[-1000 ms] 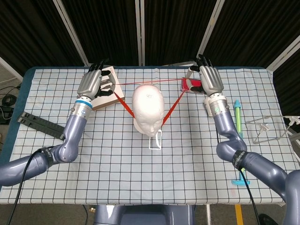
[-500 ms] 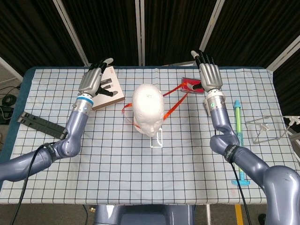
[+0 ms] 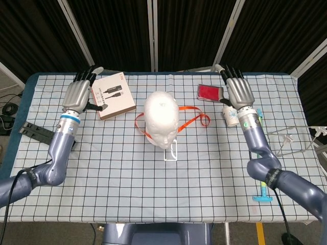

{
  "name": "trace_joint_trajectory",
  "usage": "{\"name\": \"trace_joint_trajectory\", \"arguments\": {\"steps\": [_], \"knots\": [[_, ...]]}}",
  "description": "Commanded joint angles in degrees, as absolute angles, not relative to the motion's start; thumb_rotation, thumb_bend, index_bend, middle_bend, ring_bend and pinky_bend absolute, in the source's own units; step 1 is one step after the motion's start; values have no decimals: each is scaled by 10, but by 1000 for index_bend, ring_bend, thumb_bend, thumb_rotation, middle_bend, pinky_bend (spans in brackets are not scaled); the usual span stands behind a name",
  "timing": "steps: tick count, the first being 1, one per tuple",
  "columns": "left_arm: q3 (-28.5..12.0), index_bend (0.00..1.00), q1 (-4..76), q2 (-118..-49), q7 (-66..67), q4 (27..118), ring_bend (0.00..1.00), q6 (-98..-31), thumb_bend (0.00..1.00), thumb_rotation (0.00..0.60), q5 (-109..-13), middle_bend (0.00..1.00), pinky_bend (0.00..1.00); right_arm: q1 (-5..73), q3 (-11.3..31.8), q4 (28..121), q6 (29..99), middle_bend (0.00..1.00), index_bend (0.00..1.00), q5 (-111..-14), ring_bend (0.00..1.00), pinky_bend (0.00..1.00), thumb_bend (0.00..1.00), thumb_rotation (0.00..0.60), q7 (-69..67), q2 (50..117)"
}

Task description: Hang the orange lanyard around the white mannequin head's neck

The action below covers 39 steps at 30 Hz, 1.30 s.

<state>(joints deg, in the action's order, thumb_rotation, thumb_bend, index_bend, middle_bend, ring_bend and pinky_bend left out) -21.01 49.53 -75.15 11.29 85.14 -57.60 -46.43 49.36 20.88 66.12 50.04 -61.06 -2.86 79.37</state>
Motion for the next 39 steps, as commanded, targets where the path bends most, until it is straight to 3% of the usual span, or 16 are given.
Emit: {"name": "trace_joint_trajectory", "arguments": {"steps": [1,4,8,15,25,39], "knots": [[-165,0,434,-693,125,925,0,-633,68,600,-518,0,0,424,166,777,529,34,146,-660,0,0,900,600,-43,703],[-132,0,385,-655,126,984,0,-673,68,600,-551,0,0,397,144,828,537,56,183,-686,0,0,981,600,-60,670],[-81,0,317,-615,124,1040,0,-726,68,600,-597,0,0,376,103,877,529,97,228,-752,0,0,1000,600,-90,638],[-26,0,242,-596,162,1071,0,-795,71,600,-642,0,0,377,53,881,519,145,258,-846,3,0,1000,600,-126,667],[-15,0,208,-623,197,1071,0,-826,71,600,-657,0,0,415,38,848,496,185,275,-893,118,82,1000,600,-118,774],[-31,0,200,-633,181,1047,0,-805,73,600,-665,0,0,440,50,811,458,205,279,-833,179,128,1000,600,-53,884]]}}
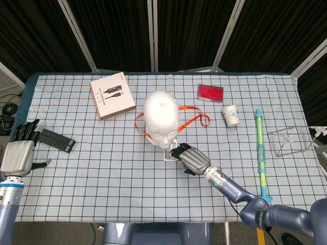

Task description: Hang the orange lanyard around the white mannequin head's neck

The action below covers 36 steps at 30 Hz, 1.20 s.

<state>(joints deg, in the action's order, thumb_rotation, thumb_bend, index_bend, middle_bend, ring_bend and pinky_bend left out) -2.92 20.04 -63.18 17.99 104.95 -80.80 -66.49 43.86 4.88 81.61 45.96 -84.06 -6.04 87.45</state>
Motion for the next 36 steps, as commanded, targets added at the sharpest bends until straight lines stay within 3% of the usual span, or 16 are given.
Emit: {"name": "trace_joint_trajectory", "arguments": {"steps": [1,15,29,36], "knots": [[-33,0,200,-635,181,1045,0,-803,74,600,-664,0,0,440,50,807,457,206,279,-827,180,128,1000,600,-47,889],[-45,0,193,-642,186,1041,0,-789,77,600,-667,0,0,435,43,794,451,231,287,-790,180,140,1000,600,-17,925],[-52,0,187,-643,188,1041,0,-783,77,600,-673,0,0,432,22,824,446,232,288,-803,180,158,1000,600,-17,916],[-56,0,184,-643,188,1041,0,-780,77,600,-673,0,0,432,39,811,466,231,288,-803,179,158,1000,600,-24,925]]}}
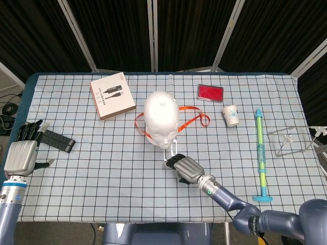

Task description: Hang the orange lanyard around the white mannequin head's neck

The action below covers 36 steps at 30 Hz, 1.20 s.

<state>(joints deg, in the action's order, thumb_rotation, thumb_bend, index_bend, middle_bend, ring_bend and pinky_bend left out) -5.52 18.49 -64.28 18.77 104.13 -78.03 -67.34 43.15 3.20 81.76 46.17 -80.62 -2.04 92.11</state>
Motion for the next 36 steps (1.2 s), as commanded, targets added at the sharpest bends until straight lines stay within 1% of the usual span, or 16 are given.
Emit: {"name": "trace_joint_trajectory", "arguments": {"steps": [1,7,15,36], "knots": [[-56,0,184,-643,187,1041,0,-779,77,600,-673,0,0,433,43,806,468,231,288,-801,179,158,1000,600,-23,927],[-59,0,183,-642,186,1041,0,-774,77,600,-673,0,0,436,54,775,469,231,288,-788,180,158,1000,600,-15,940],[-63,0,181,-639,181,1041,0,-771,77,600,-674,0,0,437,42,766,452,231,288,-781,179,158,1000,600,-8,946],[-65,0,179,-642,184,1041,0,-765,78,600,-677,0,0,437,10,848,437,232,288,-813,179,158,1000,600,-23,904]]}}
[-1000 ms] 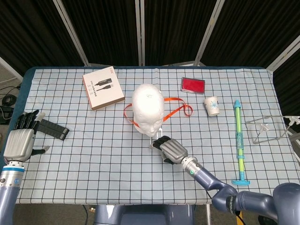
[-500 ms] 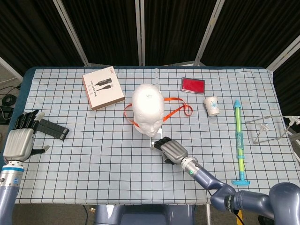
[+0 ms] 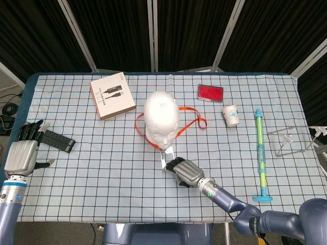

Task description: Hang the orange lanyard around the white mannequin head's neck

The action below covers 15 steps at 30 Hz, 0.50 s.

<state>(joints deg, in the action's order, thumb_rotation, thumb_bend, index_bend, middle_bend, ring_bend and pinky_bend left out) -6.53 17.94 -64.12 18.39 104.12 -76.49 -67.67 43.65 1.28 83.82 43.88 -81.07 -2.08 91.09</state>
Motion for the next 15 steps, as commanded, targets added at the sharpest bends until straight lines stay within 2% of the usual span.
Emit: {"name": "trace_joint_trajectory", "arguments": {"steps": [1,15], "knots": [[-66,0,179,-642,185,1041,0,-765,78,600,-677,0,0,437,9,854,436,232,288,-815,179,158,1000,600,-24,901],[-66,0,177,-644,190,1043,0,-764,77,600,-680,0,0,432,-33,937,425,232,288,-849,179,158,1000,600,-27,847]]}}
